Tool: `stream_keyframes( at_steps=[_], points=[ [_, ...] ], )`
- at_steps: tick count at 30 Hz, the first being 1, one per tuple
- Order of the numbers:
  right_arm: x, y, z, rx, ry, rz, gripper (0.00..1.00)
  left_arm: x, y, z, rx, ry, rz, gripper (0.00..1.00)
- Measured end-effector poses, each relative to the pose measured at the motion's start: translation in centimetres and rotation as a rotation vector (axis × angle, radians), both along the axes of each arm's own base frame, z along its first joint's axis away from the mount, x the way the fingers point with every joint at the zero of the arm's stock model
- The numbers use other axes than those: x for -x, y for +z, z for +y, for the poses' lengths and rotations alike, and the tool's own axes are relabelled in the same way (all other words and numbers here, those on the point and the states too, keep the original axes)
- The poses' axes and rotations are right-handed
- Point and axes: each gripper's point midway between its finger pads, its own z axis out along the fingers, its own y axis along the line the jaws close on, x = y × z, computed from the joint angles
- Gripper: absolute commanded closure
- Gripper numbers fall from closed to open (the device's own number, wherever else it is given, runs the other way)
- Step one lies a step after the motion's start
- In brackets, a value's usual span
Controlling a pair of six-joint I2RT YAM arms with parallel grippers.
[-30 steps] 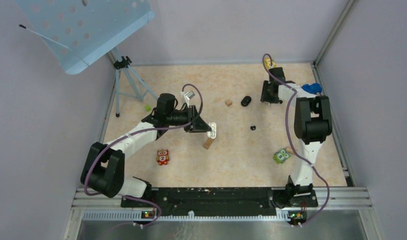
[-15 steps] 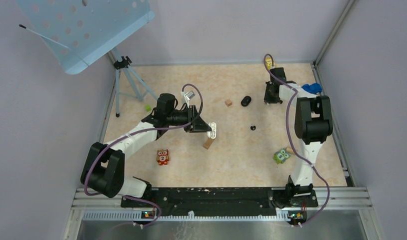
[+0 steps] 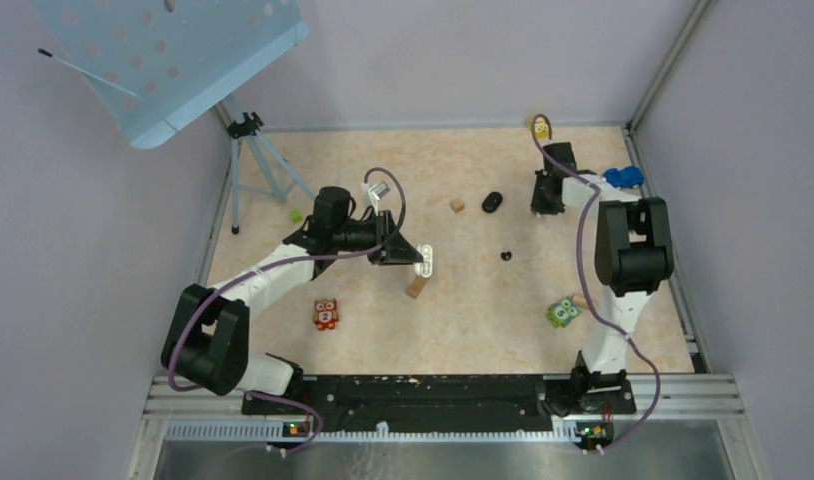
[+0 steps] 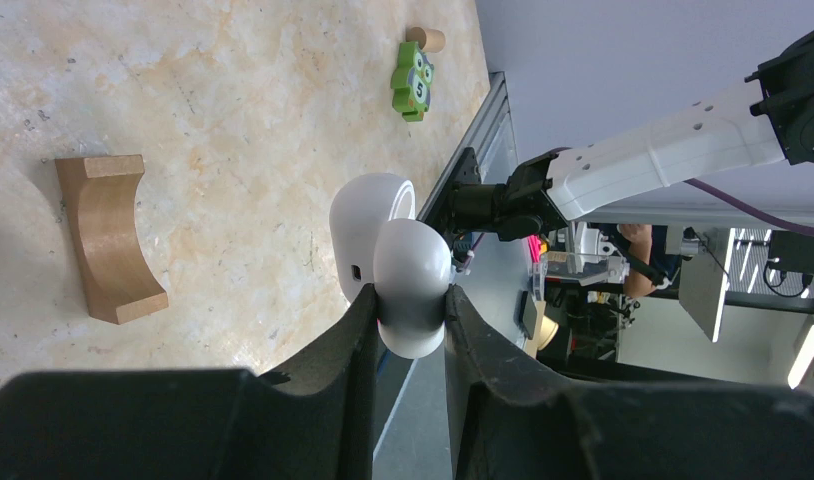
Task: Insert the wireless bluetooth earbuds into the charging case
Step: Move the right earbud to the corner of the board.
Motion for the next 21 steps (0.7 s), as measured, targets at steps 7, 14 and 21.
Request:
stream_keyframes(
  at_steps=[7,14,21],
  points=[
    [3.5,0.5,0.5,-0.07,-0.006,0.019,1.0,0.0,0.0,-0.1,0.005,-0.005,-0.002,0.97],
    [7.5,3.0,2.9,-0.239,0.011,-0.05,1.0,0.1,-0.1,-0.1,0.008,-0.018,0.008,0.97],
    [14.2,0.9,5.6,-0.442,-0.01,-0.002,1.0,0.1,-0.1,-0.2,0.016,-0.025,0.001,0.97]
  ],
)
